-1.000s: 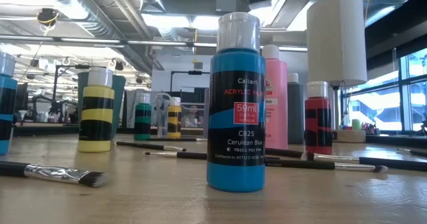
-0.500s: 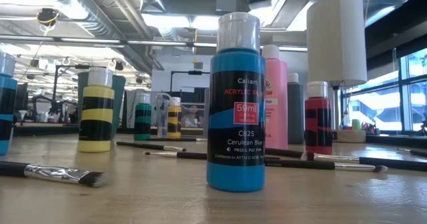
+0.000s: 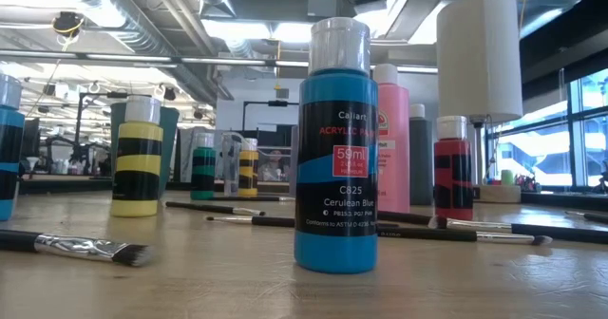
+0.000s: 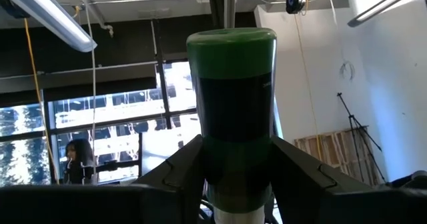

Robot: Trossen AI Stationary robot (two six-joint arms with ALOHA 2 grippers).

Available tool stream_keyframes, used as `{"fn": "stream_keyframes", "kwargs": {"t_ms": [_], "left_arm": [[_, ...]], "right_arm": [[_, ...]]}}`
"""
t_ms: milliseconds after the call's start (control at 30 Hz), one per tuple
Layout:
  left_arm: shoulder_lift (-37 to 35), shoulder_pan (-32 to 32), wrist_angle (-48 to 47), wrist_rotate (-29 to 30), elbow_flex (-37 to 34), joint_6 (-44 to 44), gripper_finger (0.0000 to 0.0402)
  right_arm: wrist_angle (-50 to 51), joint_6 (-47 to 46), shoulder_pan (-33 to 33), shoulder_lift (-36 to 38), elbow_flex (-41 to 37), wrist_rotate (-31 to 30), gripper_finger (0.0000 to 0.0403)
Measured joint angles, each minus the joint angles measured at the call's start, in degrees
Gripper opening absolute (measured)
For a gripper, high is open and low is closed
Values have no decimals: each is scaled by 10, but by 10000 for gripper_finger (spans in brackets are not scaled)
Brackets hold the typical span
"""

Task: Pick & Place Paint Supplies
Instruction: Put the green paint bottle into the transparent bin

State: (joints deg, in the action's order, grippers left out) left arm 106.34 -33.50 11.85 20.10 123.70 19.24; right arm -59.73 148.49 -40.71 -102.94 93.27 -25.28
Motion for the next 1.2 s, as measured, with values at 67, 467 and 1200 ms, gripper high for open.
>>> {"fn": "stream_keyframes", "kwargs": {"t_ms": [67, 467, 1200], "left_arm": [[0, -2, -1, 0, 0, 3, 141], [0, -2, -3, 6, 0, 6, 141], [0, -1, -4, 14, 0, 26, 141]], "right_arm": [[0, 0, 0, 0, 0, 0, 217], [7, -7, 2, 0, 0, 15, 182], [12, -16, 2, -1, -1, 56, 178]]}}
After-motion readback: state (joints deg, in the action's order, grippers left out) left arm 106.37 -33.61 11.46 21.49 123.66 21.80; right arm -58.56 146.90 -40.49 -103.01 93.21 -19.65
